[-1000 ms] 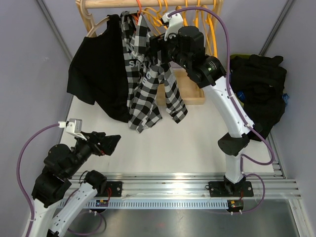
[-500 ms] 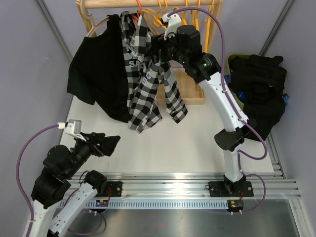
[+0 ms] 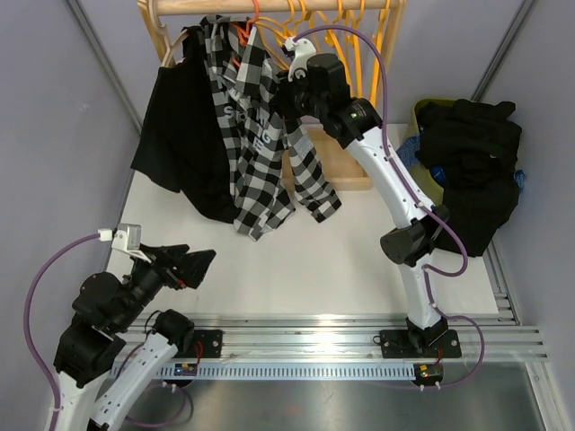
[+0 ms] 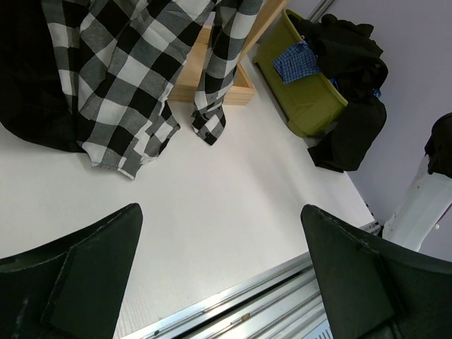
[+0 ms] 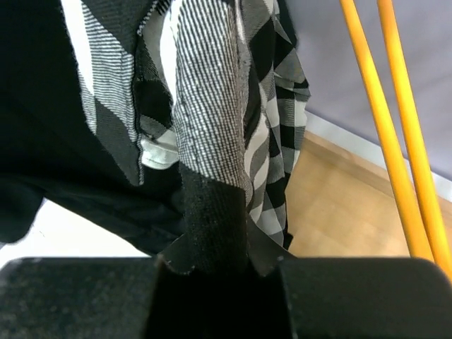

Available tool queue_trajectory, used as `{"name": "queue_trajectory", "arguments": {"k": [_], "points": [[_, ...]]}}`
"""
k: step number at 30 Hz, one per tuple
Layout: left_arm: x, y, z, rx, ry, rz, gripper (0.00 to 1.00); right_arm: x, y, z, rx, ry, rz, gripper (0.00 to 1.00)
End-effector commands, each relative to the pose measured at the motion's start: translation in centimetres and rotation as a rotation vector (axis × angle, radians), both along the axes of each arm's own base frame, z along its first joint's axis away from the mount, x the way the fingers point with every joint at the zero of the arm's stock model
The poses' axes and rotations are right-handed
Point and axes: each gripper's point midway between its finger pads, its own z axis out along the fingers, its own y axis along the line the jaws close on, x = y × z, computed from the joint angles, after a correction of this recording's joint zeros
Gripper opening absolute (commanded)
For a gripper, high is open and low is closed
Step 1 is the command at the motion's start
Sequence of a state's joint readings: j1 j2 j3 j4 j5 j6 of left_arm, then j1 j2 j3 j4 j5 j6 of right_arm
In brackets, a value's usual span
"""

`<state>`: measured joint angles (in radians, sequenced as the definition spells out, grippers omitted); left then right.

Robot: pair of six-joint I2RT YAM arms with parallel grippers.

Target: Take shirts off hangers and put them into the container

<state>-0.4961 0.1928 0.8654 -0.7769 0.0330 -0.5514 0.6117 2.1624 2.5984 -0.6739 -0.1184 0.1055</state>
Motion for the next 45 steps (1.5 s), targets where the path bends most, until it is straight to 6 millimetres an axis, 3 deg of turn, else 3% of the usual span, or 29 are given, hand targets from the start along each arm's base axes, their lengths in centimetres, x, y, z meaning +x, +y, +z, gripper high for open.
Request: {"name": "queue_trajectory", "arguments": {"k": [1,8,9,10,12,13,18,22,24,27,28,29,30,31,32,33,34,35,36,37,38,39,40,41,43,45], "points": [[-0.3,-0.5,-0.2,-0.026,-0.002,-0.030,0.98,-1.8,-0.9,7.6,0.134,-0.148,0.012,0.00],[-0.2,-1.0,-1.1,-0.038,0.018,-0.045,0.97,-5.6,-0.8,11.6,0.189,-0.230,0.148,0.00],[-0.2,-1.0,-1.2,-0.038,0.018,-0.044,0.97,-6.9,-1.4,13.3,0.205,-0.267,0.158,0.00],[-0.2,-0.9,-1.1,-0.039,0.016,-0.041,0.97,-7.2,-1.0,12.4,0.193,-0.257,0.169,0.00],[-0.3,-0.8,-1.1,-0.038,0.011,-0.039,0.97,-9.1,-2.0,15.5,0.215,-0.362,0.169,0.00],[-0.3,-0.8,-1.2,-0.037,0.012,-0.039,0.97,-9.6,-1.7,15.4,0.212,-0.372,0.177,0.00],[-0.2,-1.0,-1.5,-0.037,0.024,-0.043,0.96,-12.7,-3.5,21.0,0.213,-0.566,0.118,0.00],[-0.1,-1.1,-1.4,-0.045,0.026,-0.046,0.96,-13.5,-4.9,24.8,0.232,-0.692,0.050,0.00],[-0.2,-1.1,-1.1,-0.048,0.023,-0.049,0.95,-12.3,-4.6,24.4,0.215,-0.685,0.022,0.00],[-0.4,-0.8,-0.9,-0.048,0.017,-0.038,0.95,-13.1,-4.8,24.7,0.212,-0.659,0.027,0.00],[-0.5,-0.7,-0.7,-0.049,0.012,-0.035,0.95,-12.9,-4.3,23.3,0.179,-0.629,0.029,0.00],[-0.6,-0.5,-0.7,-0.045,0.009,-0.028,0.95,-14.3,-5.4,24.1,0.190,-0.641,0.015,0.00],[-0.6,-0.4,-0.7,-0.042,0.011,-0.027,0.96,-15.0,-5.3,23.5,0.178,-0.629,0.012,0.00],[-0.8,-0.4,-0.4,-0.044,0.007,-0.028,0.97,-14.3,-4.5,20.2,0.112,-0.575,0.002,0.00],[-0.9,-0.4,-0.3,-0.047,0.005,-0.034,0.97,-14.9,-4.7,19.2,0.098,-0.557,0.003,0.00],[-1.0,-0.5,0.0,-0.054,-0.001,-0.042,0.97,-17.0,-5.8,19.6,0.116,-0.553,0.011,0.00],[-1.3,-0.5,0.4,-0.064,-0.011,-0.048,0.98,-17.1,-5.4,15.9,0.074,-0.461,0.018,0.00],[-1.5,-0.8,0.9,-0.079,-0.022,-0.063,0.98,-18.9,-7.1,16.2,0.098,-0.450,0.017,0.00],[-1.6,-0.8,1.3,-0.090,-0.033,-0.068,0.98,-19.1,-6.7,12.0,0.049,-0.368,0.032,0.00],[-1.8,-0.8,1.6,-0.099,-0.040,-0.073,0.99,-20.5,-6.5,10.5,0.057,-0.318,0.055,0.00],[-2.1,-1.1,2.0,-0.109,-0.048,-0.096,0.99,-22.4,-7.8,10.7,0.085,-0.319,0.065,0.00],[-2.1,-1.3,2.5,-0.117,-0.060,-0.109,0.99,-22.8,-7.7,7.2,0.042,-0.261,0.075,0.00],[-2.1,-1.6,2.5,-0.118,-0.059,-0.121,0.99,-24.1,-7.7,5.7,0.042,-0.204,0.083,0.00],[-2.3,-1.9,2.7,-0.118,-0.055,-0.142,0.99,-25.4,-9.0,5.6,0.061,-0.191,0.084,0.00],[-2.1,-2.4,2.9,-0.117,-0.057,-0.164,0.99,-27.2,-9.2,2.3,0.048,-0.091,0.119,0.00],[-2.2,-3.0,3.5,-0.129,-0.077,-0.195,0.99,-29.3,-10.3,1.7,0.082,-0.060,0.157,0.00]]}}
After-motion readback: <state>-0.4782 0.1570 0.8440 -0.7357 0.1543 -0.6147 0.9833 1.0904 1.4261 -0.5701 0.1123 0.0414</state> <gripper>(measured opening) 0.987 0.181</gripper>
